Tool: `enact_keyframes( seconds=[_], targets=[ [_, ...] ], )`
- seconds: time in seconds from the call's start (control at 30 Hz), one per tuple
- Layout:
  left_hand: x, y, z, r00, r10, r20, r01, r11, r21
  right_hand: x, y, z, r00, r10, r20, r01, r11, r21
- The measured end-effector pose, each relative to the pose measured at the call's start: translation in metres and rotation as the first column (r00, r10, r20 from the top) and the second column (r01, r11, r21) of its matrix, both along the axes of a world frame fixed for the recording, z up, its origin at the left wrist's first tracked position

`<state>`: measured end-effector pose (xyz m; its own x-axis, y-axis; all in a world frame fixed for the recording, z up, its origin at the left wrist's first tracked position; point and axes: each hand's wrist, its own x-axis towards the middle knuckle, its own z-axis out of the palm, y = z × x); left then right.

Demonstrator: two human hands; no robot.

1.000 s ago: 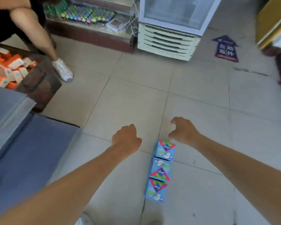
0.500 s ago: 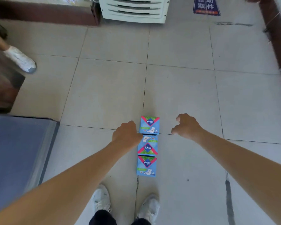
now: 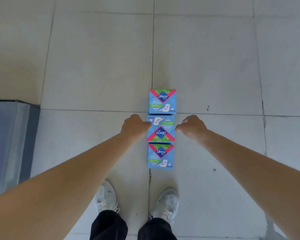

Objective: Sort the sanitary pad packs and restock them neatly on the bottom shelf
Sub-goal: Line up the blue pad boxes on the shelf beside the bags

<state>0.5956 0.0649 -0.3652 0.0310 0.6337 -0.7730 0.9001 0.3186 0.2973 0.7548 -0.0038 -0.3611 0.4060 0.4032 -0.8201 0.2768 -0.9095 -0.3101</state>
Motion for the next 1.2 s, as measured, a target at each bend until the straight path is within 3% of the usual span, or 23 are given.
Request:
enact_keyframes(
  seconds=[0.27, 0.43, 0.6, 0.87, 1.2],
  targets=[
    [0.003, -0.017, -0.119, 0.920, 0.386, 0.071, -0.366, 0.908, -0.204, -0.011, -0.021, -0.122, 0.943, -0.305, -0.134, 0.301, 0.952, -0.052],
    [0.004, -0.024, -0.163, 0.889, 0.412, 0.202, -0.384, 0.909, -0.162, -0.013, -0.018, -0.165, 0.873, -0.404, -0.272, 0.443, 0.891, 0.100],
    [0.003, -0.032, -0.169, 0.885, 0.372, 0.281, -0.352, 0.928, -0.121, -0.018, -0.022, -0.174, 0.855, -0.426, -0.297, 0.487, 0.855, 0.178],
    [-0.017, -0.041, -0.100, 0.865, 0.386, 0.320, -0.374, 0.922, -0.103, -0.031, -0.026, -0.107, 0.847, -0.426, -0.317, 0.491, 0.855, 0.164],
    [-0.110, 0.005, 0.088, 0.778, 0.506, 0.373, -0.543, 0.840, -0.007, -0.106, 0.047, 0.076, 0.929, -0.131, -0.346, 0.241, 0.924, 0.298]
  ],
)
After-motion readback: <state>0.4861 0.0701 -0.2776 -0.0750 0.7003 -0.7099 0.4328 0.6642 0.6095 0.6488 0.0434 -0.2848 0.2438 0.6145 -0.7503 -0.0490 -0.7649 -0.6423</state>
